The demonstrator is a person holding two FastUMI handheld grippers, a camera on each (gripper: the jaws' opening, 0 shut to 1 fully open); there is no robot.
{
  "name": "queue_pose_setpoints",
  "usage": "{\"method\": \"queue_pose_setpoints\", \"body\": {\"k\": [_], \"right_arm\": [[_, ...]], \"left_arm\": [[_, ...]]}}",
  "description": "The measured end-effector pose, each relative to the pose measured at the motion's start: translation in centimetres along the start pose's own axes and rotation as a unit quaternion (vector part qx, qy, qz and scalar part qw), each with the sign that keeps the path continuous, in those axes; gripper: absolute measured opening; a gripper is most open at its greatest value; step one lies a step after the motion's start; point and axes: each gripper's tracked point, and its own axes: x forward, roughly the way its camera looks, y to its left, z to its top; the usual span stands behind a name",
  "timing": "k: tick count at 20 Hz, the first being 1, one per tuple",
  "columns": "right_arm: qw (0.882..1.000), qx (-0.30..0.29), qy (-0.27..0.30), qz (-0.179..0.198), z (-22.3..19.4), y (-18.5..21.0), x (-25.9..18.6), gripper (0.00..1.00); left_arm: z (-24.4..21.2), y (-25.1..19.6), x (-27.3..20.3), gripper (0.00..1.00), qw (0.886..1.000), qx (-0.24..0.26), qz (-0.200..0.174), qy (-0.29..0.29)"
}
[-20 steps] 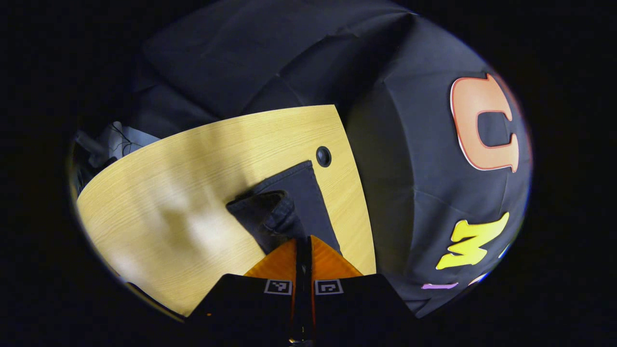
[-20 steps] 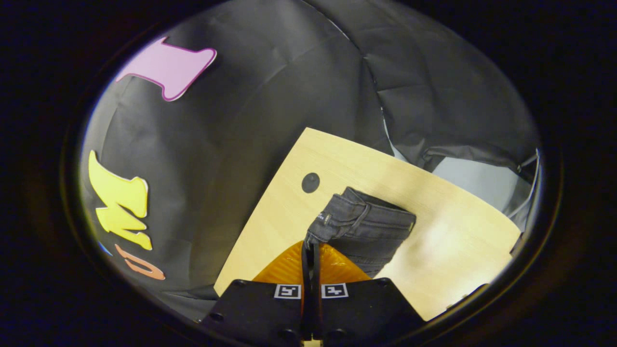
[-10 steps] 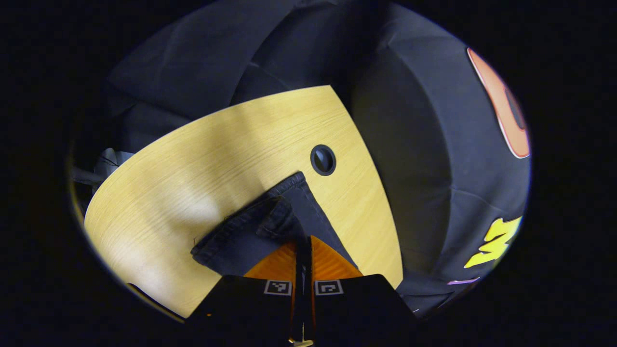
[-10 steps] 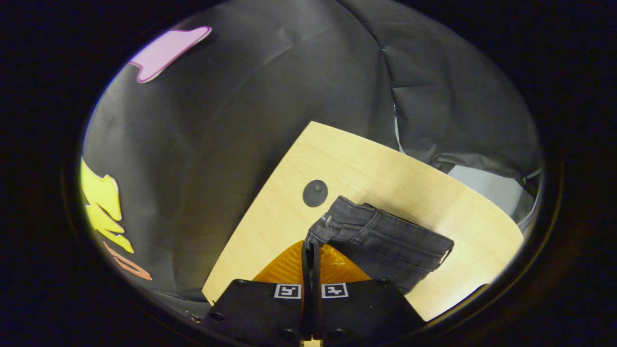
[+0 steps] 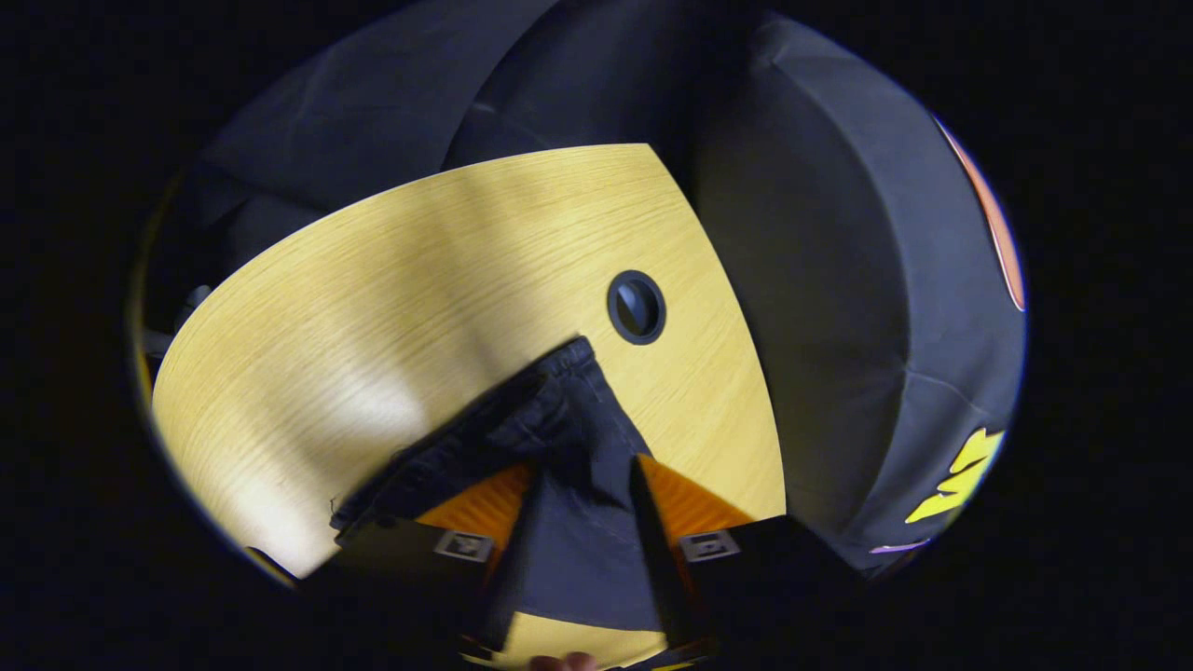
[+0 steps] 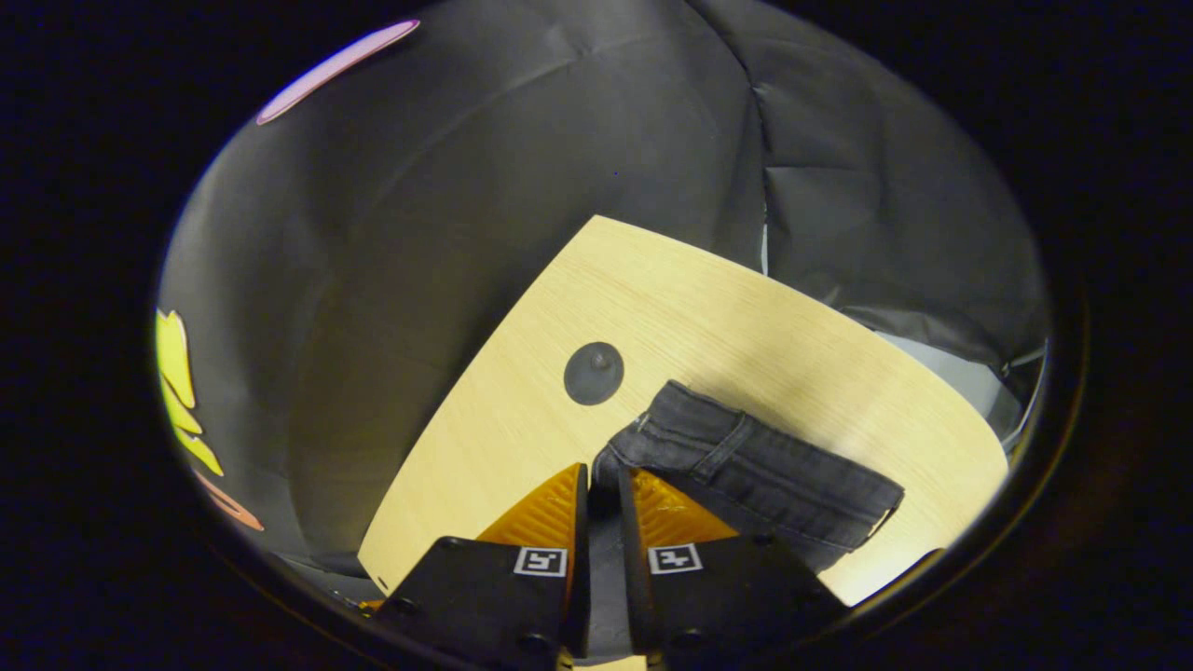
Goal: Grasp the waist and the cuffs of the jeans and fold them to make the two legs overlap; first hold the waist and fold one-third of the jeans toward the cuffs, then hold the cuffs and fold the remaining one-third in the same direction to finish folding.
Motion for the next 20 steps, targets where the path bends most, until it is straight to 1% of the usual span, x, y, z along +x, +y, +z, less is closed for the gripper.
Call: {"method": "queue_pose_setpoints", "body": {"k": [1, 2, 3, 5, 8, 9, 10, 11, 12, 13, 14, 16, 17, 18, 20], "right_arm": [[1.000, -0.001, -0.001, 0.007, 0.1, 0.5, -0.4, 0.20], [1.000, -0.002, -0.008, 0.016, 0.4, 1.0, -0.7, 0.22], [0.999, -0.004, -0.017, 0.027, 0.9, 1.6, -1.0, 0.29], [0.999, -0.014, -0.030, 0.042, 1.3, 2.4, -2.3, 0.54], [0.996, -0.055, -0.046, 0.050, 1.0, 2.9, -5.0, 0.79], [0.994, -0.077, -0.052, 0.052, 0.7, 3.3, -6.3, 0.79], [0.991, -0.105, -0.061, 0.058, 0.3, 3.8, -7.6, 0.82], [0.985, -0.138, -0.074, 0.065, -0.2, 4.3, -9.2, 0.87], [0.978, -0.174, -0.093, 0.071, -0.5, 4.7, -11.0, 0.92], [0.968, -0.209, -0.114, 0.079, -1.1, 5.2, -13.4, 0.98], [0.956, -0.242, -0.137, 0.091, -1.7, 5.8, -15.7, 0.98], [0.928, -0.297, -0.189, 0.119, -3.3, 7.3, -21.2, 0.98], [0.915, -0.318, -0.213, 0.131, -4.2, 7.5, -23.6, 0.92], [0.903, -0.333, -0.234, 0.141, -5.0, 7.6, -25.9, 1.00], [0.886, -0.356, -0.258, 0.148, -7.5, 7.2, -29.8, 0.98]], "left_arm": [[0.0, 0.3, -0.6, 0.80, 1.000, 0.007, 0.009, -0.005], [0.1, 0.1, -0.9, 1.00, 1.000, 0.009, 0.009, -0.011], [0.2, -0.7, -1.2, 0.99, 1.000, 0.007, -0.001, -0.015], [0.0, -1.7, -2.6, 0.98, 1.000, 0.005, -0.011, -0.021], [-0.3, -3.4, -5.0, 0.99, 0.998, 0.021, -0.028, -0.043], [-0.4, -4.2, -6.4, 0.99, 0.997, 0.038, -0.032, -0.056], [-0.5, -5.4, -8.0, 0.99, 0.994, 0.069, -0.038, -0.078], [-1.0, -6.3, -9.6, 0.99, 0.988, 0.105, -0.043, -0.102], [-1.5, -7.4, -11.3, 0.99, 0.980, 0.140, -0.051, -0.130], [-2.1, -9.1, -13.5, 0.99, 0.967, 0.183, -0.065, -0.162], [-3.0, -10.7, -15.6, 0.99, 0.953, 0.220, -0.076, -0.193], [-5.5, -13.2, -19.8, 0.99, 0.918, 0.292, -0.095, -0.250], [-6.9, -14.0, -21.8, 0.99, 0.901, 0.320, -0.098, -0.276], [-8.3, -14.8, -23.3, 0.99, 0.886, 0.339, -0.101, -0.301], [-11.7, -15.2, -25.6, 0.98, 0.864, 0.367, -0.107, -0.329]]}}
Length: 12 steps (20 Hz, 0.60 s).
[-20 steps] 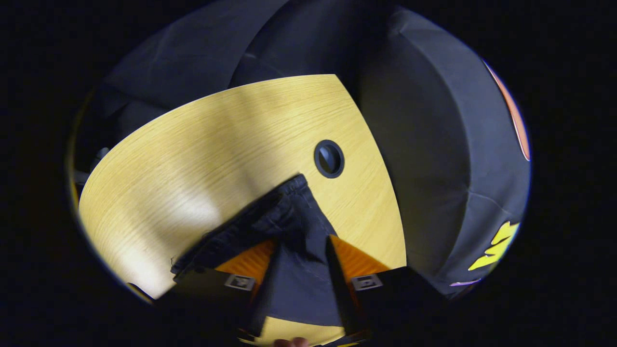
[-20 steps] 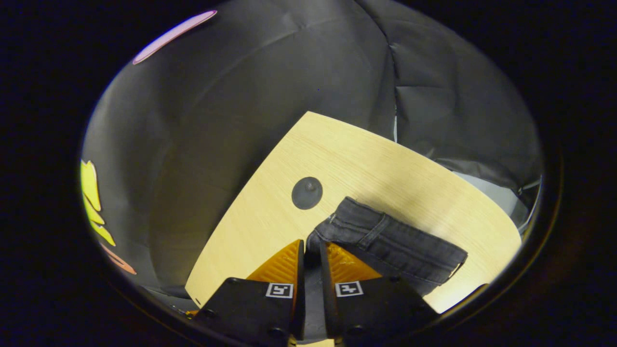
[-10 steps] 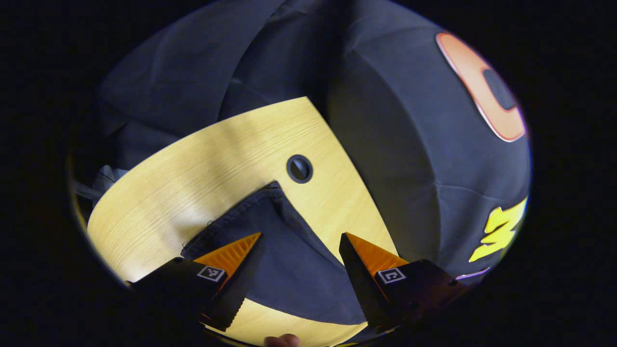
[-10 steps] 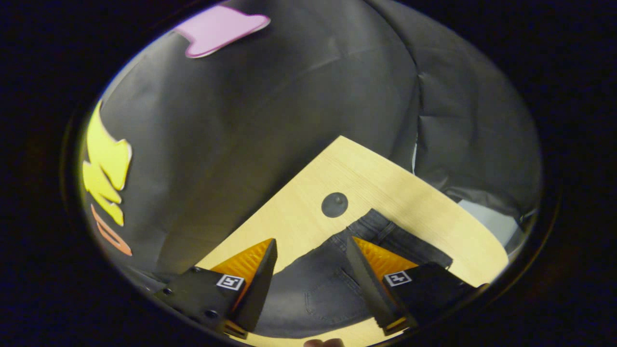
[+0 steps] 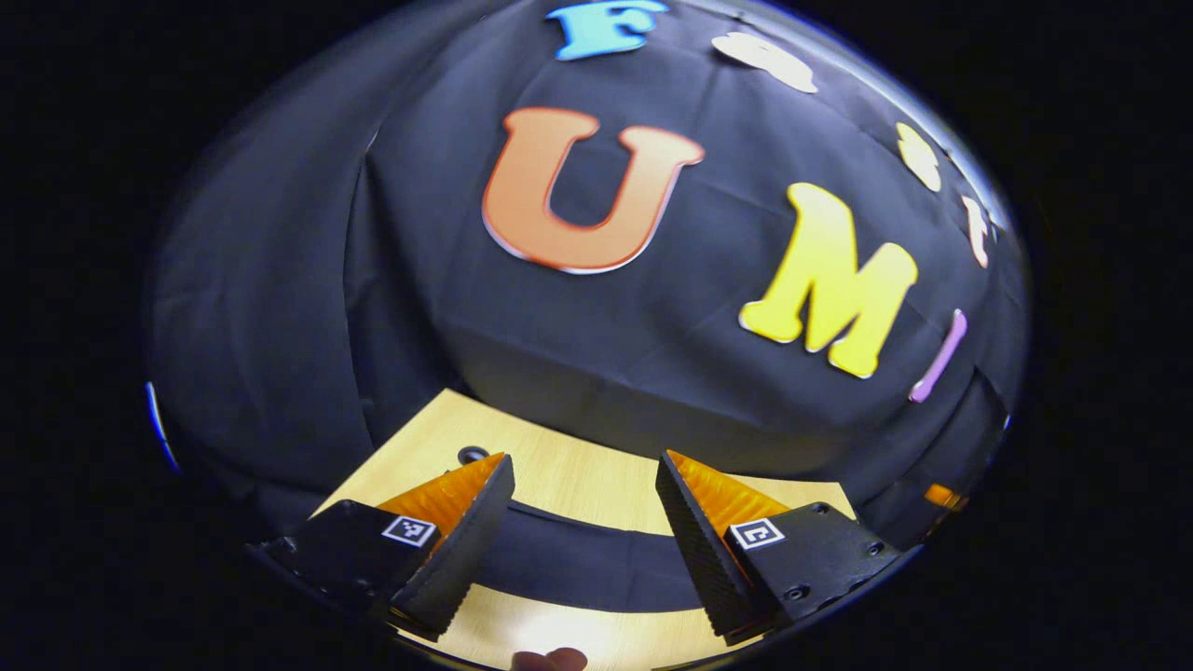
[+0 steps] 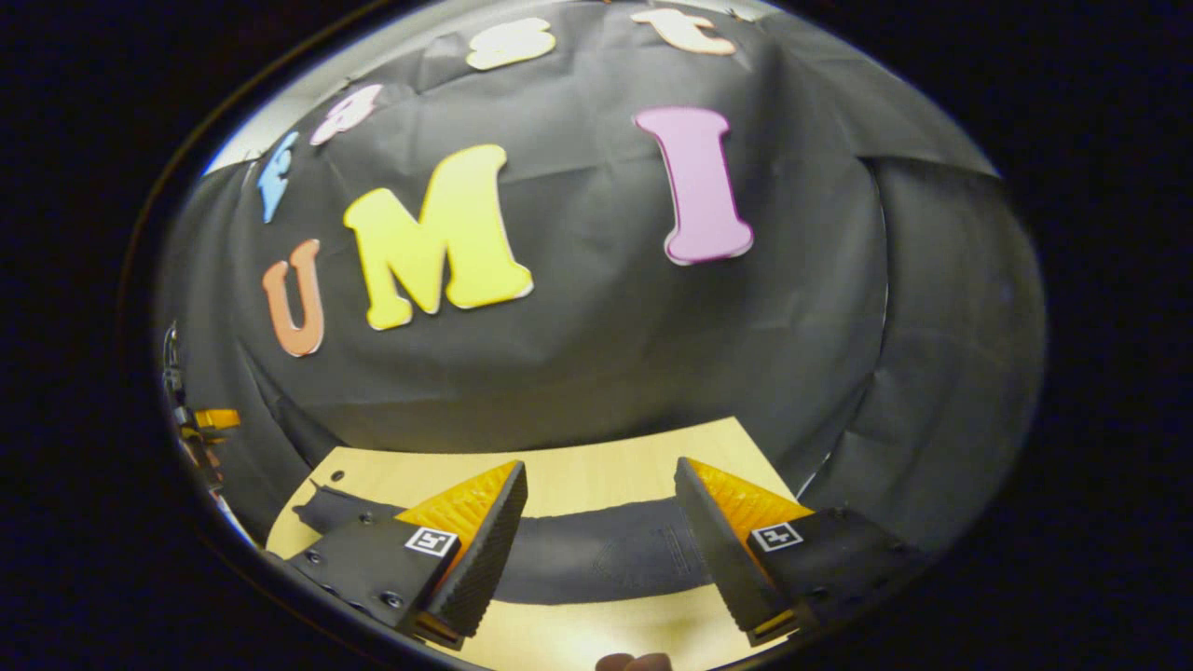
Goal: Grasp the waist and the cuffs of the jeans and fold them to make the two legs overlap; first hold the waist and fold one-third of the jeans toward the cuffs, then hold the cuffs and fold the remaining one-third in the same direction to finish folding.
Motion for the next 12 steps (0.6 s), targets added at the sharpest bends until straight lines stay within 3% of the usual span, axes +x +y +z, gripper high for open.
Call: {"method": "queue_pose_setpoints", "body": {"k": [3, 4, 6, 9, 12], "right_arm": [[0.999, -0.031, -0.010, -0.001, -1.7, 1.3, -4.8, 0.92], [0.999, -0.041, -0.015, -0.006, -2.2, 1.2, -5.9, 0.98], [0.998, -0.054, -0.018, -0.015, -3.6, 0.9, -7.2, 0.98], [0.997, -0.066, -0.006, -0.028, -5.6, 0.2, -8.4, 0.98], [0.999, -0.032, 0.014, -0.033, -7.2, -1.1, -7.9, 0.98]], "left_arm": [[-1.3, -2.3, -3.6, 0.99, 0.998, 0.042, -0.001, -0.039], [-1.8, -3.3, -4.6, 0.99, 0.998, 0.045, -0.004, -0.043], [-2.6, -3.9, -6.1, 0.99, 0.997, 0.054, 0.006, -0.053], [-3.0, -5.4, -7.7, 0.99, 0.996, 0.047, 0.015, -0.072], [-4.3, -6.8, -7.9, 0.99, 0.998, 0.024, 0.011, -0.066]]}}
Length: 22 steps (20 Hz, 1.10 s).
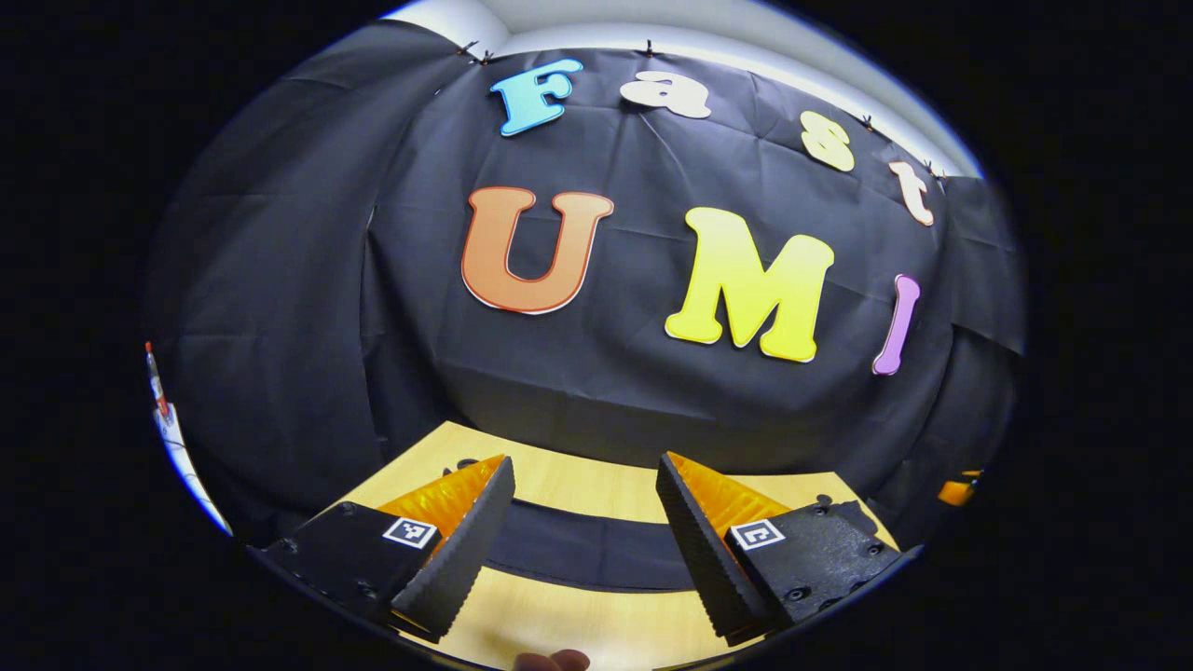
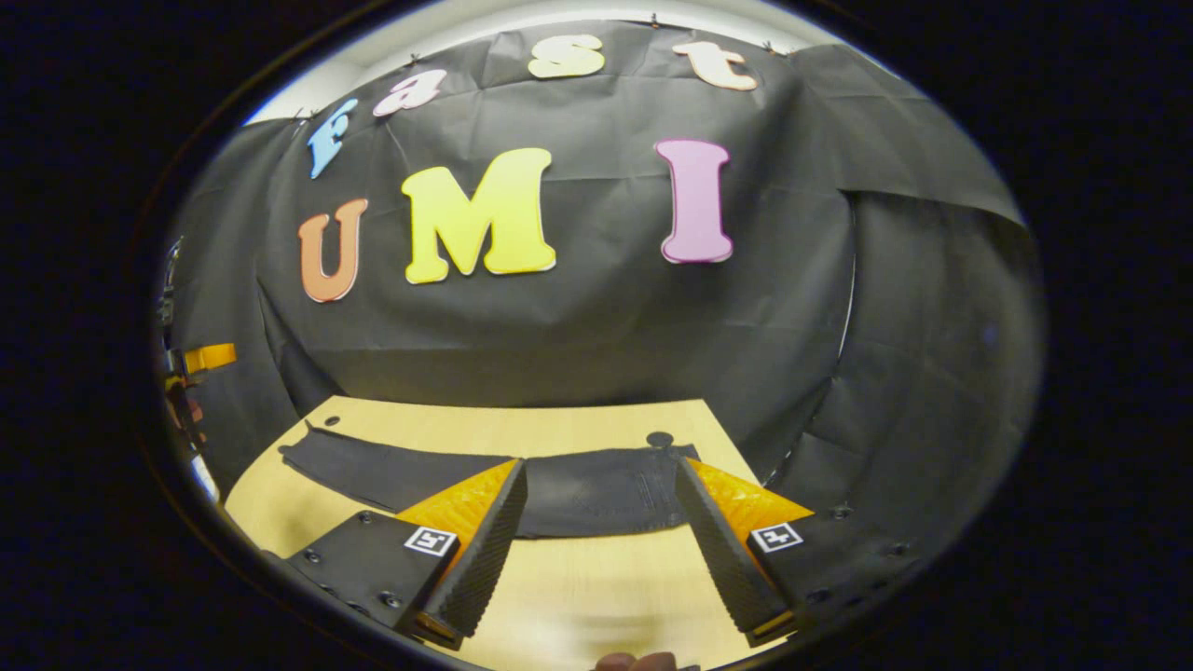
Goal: Grasp the waist and the cuffs of the jeans and fold them to make the two legs overlap; first hold the waist and fold one-third of the jeans toward the cuffs, then hold the cuffs and fold the remaining one-third in the same direction to finish folding.
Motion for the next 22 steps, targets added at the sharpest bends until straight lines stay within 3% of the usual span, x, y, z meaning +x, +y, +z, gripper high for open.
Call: {"method": "queue_pose_setpoints", "body": {"k": [5, 13, 14, 16, 20, 21, 22], "right_arm": [[0.996, 0.068, 0.040, -0.030, -4.2, -4.7, 4.5, 0.98], [0.987, 0.122, 0.080, -0.072, -9.5, -12.5, 15.8, 0.98], [0.986, 0.125, 0.084, -0.076, -10.8, -14.2, 15.3, 0.98], [0.983, 0.132, 0.097, -0.083, -11.0, -14.7, 19.8, 0.98], [0.979, 0.136, 0.120, -0.089, -13.0, -16.2, 23.4, 0.99], [0.979, 0.133, 0.125, -0.086, -13.4, -16.3, 24.0, 0.94], [0.980, 0.129, 0.129, -0.084, -13.8, -16.3, 24.5, 0.99]], "left_arm": [[-0.5, -1.6, 0.0, 0.99, 1.000, 0.024, 0.002, 0.011], [-2.4, -3.5, -0.9, 0.99, 0.998, 0.042, 0.020, 0.048], [-2.4, -3.6, -0.9, 0.99, 0.997, 0.046, 0.023, 0.051], [-2.3, -3.7, -1.2, 0.99, 0.997, 0.050, 0.027, 0.051], [-3.4, -3.1, -1.6, 0.99, 0.996, 0.050, 0.043, 0.067], [-3.8, -2.9, -1.7, 0.99, 0.995, 0.048, 0.047, 0.071], [-4.1, -2.8, -1.8, 0.99, 0.995, 0.047, 0.050, 0.076]]}}
